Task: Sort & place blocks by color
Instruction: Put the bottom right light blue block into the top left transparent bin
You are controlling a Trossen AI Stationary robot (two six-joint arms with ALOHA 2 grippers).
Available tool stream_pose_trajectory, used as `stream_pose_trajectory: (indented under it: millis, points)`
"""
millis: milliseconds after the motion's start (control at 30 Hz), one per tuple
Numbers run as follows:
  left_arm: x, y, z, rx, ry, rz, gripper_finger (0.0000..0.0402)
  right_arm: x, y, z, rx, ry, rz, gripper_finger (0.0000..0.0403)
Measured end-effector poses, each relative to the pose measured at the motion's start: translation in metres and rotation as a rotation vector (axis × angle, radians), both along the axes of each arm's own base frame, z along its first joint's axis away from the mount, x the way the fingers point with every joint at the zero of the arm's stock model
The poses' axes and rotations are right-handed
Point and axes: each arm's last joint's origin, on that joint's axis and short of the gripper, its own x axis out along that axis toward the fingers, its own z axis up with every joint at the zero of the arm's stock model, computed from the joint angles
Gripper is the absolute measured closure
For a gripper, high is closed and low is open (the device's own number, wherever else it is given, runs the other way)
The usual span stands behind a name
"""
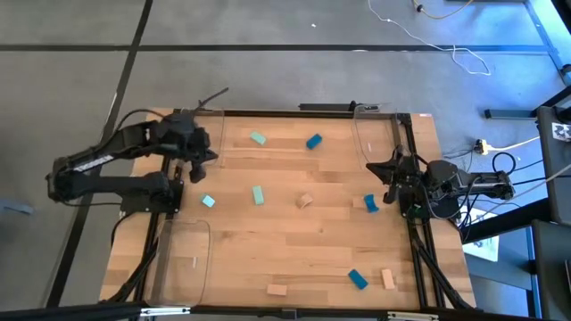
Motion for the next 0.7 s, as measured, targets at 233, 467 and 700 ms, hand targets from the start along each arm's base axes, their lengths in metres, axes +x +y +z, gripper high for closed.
stream_pose_trajectory:
  millis: [233,467,700]
  points:
    - [0.0114,0.0049,-0.0019,0.016,0.044,-0.024,0.0401,0.0000,0.0000,0.0000,0.000,0.000,0.002,0.0385]
    - [0.0116,0.0050,-0.0020,-0.048,0.024,0.041,0.0401,0.0000,0.0001,0.0001,0.025,-0.008,0.002,0.0385]
    - [0.0114,0.0055,-0.0021,-0.107,0.004,0.124,0.0401,0.0000,0.0001,0.0001,0.032,-0.010,0.002,0.0385]
